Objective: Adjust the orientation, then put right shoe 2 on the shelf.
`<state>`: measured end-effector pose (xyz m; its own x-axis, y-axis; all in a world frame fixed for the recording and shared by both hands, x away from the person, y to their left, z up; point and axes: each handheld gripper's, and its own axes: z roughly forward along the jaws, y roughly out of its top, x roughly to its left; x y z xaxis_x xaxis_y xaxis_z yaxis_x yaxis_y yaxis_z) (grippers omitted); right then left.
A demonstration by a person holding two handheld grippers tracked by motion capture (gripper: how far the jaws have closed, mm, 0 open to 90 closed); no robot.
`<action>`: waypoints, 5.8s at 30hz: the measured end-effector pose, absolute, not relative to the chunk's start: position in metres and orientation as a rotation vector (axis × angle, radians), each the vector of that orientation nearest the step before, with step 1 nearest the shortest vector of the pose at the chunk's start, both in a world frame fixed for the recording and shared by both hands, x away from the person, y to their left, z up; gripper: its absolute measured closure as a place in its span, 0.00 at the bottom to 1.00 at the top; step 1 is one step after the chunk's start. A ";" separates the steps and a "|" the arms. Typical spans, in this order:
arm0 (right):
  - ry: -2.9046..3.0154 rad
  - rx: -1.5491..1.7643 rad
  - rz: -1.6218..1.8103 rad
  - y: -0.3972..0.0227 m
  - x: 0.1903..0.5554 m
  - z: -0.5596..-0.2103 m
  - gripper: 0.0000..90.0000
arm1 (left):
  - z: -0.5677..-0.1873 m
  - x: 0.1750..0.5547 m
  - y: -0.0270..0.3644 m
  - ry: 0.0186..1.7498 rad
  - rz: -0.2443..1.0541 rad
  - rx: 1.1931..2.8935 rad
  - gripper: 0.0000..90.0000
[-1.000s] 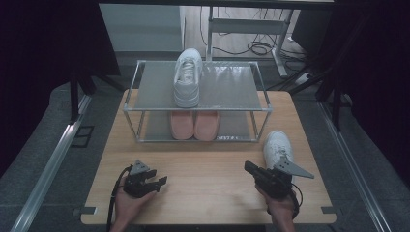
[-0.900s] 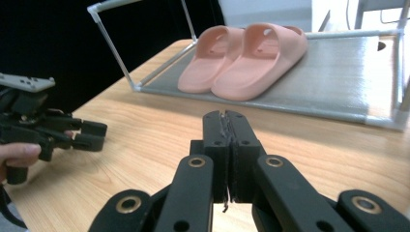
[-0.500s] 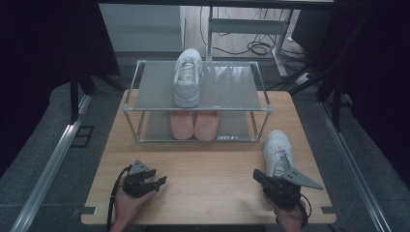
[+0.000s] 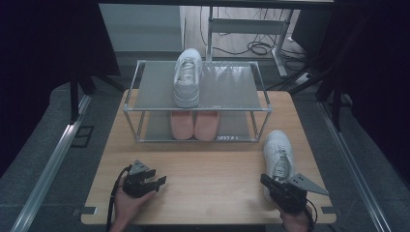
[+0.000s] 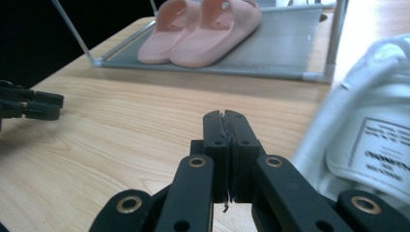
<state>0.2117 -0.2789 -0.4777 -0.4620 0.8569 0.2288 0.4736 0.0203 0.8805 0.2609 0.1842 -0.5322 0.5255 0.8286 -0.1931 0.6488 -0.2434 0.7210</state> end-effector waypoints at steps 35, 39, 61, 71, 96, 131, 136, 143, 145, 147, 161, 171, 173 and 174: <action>1.805 1.483 1.321 -0.338 0.177 -0.491 1.00 | -0.535 0.262 0.183 1.207 0.286 1.992 0.50; 1.798 1.488 1.313 -0.341 0.176 -0.491 1.00 | -0.534 0.262 0.184 1.207 0.290 1.989 0.50; 1.721 1.533 1.353 -0.367 0.176 -0.487 0.99 | -0.535 0.262 0.183 1.205 0.288 1.994 0.50; 1.702 1.471 1.433 -0.368 0.184 -0.469 0.94 | -0.535 0.263 0.183 1.204 0.285 1.996 0.50; 1.789 1.409 1.442 -0.379 0.248 -0.435 0.78 | -0.534 0.263 0.185 1.213 0.273 1.979 0.49; 1.831 1.497 1.273 -0.409 0.270 -0.466 0.65 | -0.535 0.264 0.183 1.207 0.265 1.994 0.49; 1.865 1.499 1.245 -0.410 0.275 -0.472 0.63 | -0.536 0.263 0.181 1.205 0.262 1.998 0.49; 1.940 1.505 1.163 -0.406 0.287 -0.479 0.62 | -0.536 0.263 0.182 1.209 0.264 1.995 0.49; 1.959 1.519 1.152 -0.408 0.289 -0.481 0.64 | -0.536 0.264 0.182 1.209 0.264 1.995 0.49; 1.978 1.522 1.127 -0.409 0.292 -0.484 0.67 | -0.536 0.264 0.181 1.209 0.262 1.997 0.49; 1.877 1.561 1.275 -0.411 0.284 -0.484 0.88 | -0.535 0.263 0.182 1.209 0.264 1.992 0.49; 1.653 1.660 1.570 -0.411 0.256 -0.479 0.88 | -0.536 0.263 0.181 1.208 0.261 1.995 0.49; 1.620 1.670 1.597 -0.411 0.252 -0.478 0.88 | -0.536 0.263 0.181 1.210 0.260 1.995 0.49; 1.600 1.681 1.614 -0.410 0.249 -0.477 0.88 | -0.536 0.263 0.181 1.210 0.260 1.996 0.49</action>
